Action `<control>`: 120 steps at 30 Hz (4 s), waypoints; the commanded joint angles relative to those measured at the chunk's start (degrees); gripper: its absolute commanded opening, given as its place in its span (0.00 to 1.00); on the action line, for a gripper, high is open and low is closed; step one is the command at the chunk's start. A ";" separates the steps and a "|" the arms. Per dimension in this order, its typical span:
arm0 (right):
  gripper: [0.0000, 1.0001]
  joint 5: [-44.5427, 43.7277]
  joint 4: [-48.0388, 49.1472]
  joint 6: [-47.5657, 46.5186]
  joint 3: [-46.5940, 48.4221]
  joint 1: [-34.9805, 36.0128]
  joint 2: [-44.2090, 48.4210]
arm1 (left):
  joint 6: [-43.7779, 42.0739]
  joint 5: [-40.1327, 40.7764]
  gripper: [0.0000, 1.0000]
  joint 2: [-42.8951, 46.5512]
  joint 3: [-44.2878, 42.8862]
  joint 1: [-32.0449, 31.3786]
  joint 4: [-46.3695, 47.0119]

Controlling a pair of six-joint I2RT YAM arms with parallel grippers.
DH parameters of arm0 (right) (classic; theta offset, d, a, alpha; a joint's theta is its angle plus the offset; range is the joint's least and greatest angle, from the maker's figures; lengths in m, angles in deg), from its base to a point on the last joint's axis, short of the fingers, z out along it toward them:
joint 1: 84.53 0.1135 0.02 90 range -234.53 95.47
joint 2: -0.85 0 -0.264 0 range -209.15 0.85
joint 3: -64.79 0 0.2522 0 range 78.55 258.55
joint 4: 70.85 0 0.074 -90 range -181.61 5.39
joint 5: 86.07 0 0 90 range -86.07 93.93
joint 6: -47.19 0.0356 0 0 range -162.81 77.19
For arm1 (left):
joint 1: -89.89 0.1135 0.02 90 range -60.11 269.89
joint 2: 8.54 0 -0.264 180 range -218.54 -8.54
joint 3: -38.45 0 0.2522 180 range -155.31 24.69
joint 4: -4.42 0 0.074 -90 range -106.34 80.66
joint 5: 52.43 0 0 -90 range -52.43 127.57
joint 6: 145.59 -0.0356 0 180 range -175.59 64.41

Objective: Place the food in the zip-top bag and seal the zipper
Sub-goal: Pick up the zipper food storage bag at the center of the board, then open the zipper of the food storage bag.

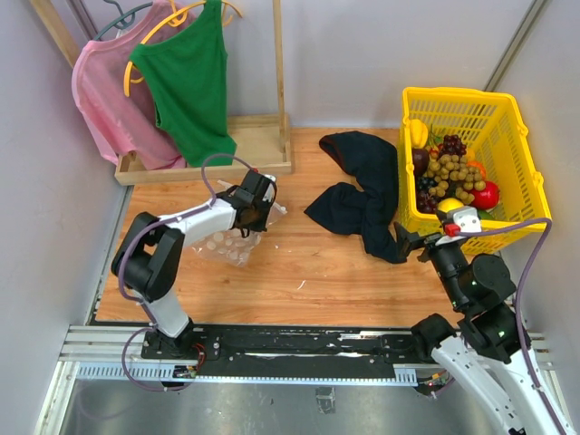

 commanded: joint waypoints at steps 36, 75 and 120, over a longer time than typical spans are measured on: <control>0.95 32.98 12.72 27.01 21.47 1.40 -45.61 | -34.24 -10.51 0.00 54.32 28.03 -12.32 32.81; 0.76 41.77 32.19 44.47 18.69 1.51 -56.06 | -36.67 -18.25 0.00 55.63 31.51 -12.93 36.32; 0.01 34.17 12.17 26.49 26.07 6.42 -55.94 | -33.32 -20.16 0.29 55.28 29.34 -13.72 33.10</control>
